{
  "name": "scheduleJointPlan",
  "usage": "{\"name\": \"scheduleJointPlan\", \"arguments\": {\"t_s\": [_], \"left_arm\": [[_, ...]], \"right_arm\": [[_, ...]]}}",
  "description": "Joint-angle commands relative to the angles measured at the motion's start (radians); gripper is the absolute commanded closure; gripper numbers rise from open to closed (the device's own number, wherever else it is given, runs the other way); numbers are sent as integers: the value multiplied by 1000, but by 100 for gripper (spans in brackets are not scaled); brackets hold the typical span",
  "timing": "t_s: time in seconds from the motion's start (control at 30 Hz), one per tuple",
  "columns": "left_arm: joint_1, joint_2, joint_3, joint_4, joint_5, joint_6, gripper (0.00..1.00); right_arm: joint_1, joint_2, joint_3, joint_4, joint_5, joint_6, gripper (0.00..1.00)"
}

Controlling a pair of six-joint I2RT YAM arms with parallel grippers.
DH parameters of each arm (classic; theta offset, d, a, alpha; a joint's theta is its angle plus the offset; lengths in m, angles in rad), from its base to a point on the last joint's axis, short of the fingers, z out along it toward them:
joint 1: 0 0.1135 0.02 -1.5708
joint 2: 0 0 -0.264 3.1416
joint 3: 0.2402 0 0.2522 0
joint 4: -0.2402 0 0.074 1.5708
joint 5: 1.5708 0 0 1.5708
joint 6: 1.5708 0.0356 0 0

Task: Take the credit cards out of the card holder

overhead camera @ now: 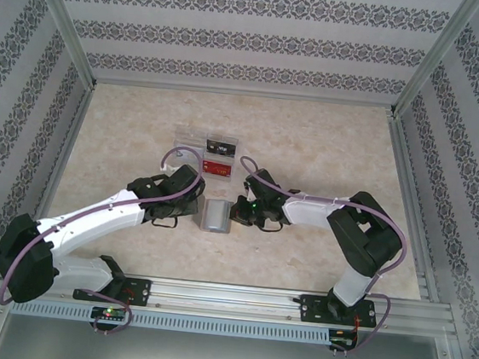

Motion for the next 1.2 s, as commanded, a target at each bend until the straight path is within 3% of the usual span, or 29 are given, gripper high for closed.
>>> {"name": "scheduleJointPlan", "arguments": {"t_s": [0.0, 0.3, 0.53, 0.83, 1.03, 1.1, 1.17], "left_arm": [[27, -24, -28, -12, 18, 29, 100], [104, 2, -107, 118, 113, 73, 100], [142, 103, -126, 221, 194, 117, 100], [163, 149, -86, 214, 213, 189, 99], [174, 124, -48, 168, 203, 213, 71], [175, 113, -28, 156, 222, 224, 52], [174, 105, -11, 152, 242, 219, 44]], "right_arm": [[6, -31, 28, -20, 21, -10, 100], [-7, -199, 118, -166, 55, -73, 100], [37, -180, 284, -332, 97, -112, 100], [45, -151, 303, -395, 179, -72, 100], [27, -163, 232, -393, 232, -53, 100], [21, -174, 191, -362, 244, -42, 100], [18, -178, 156, -337, 255, -29, 100]]}}
